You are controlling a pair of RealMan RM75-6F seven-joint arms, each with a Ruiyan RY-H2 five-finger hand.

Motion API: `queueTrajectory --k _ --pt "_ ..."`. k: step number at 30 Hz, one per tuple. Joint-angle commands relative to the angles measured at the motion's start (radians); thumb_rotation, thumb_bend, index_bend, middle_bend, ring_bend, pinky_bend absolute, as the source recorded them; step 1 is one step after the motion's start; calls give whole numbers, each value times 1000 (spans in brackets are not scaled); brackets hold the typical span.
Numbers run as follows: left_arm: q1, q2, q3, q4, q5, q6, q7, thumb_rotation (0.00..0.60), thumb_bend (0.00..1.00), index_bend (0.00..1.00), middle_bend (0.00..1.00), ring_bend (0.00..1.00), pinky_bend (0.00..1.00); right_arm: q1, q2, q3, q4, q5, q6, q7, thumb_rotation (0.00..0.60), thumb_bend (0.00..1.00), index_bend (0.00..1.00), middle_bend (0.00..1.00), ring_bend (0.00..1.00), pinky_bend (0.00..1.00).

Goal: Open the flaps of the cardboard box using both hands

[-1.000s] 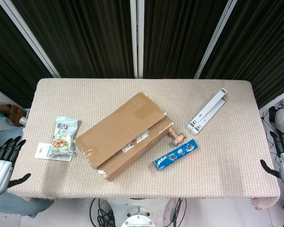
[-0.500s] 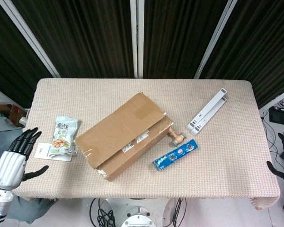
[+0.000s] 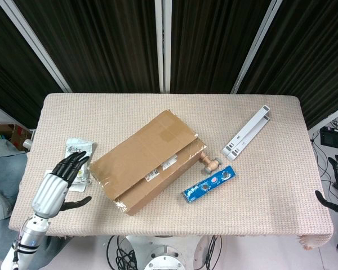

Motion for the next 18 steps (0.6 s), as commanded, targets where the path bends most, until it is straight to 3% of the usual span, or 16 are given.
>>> queueTrajectory --k 1,18 --pt "-15 -20 0 6 5 -13 -5 600 0 0 53 76 178 0 -1 0 2 2 -2 1 600 176 0 0 0 0" --pt "-48 -81 -5 27 -17 -13 -48 600 0 0 53 76 178 0 -5 1 19 9 -13 12 600 176 0 0 0 0"
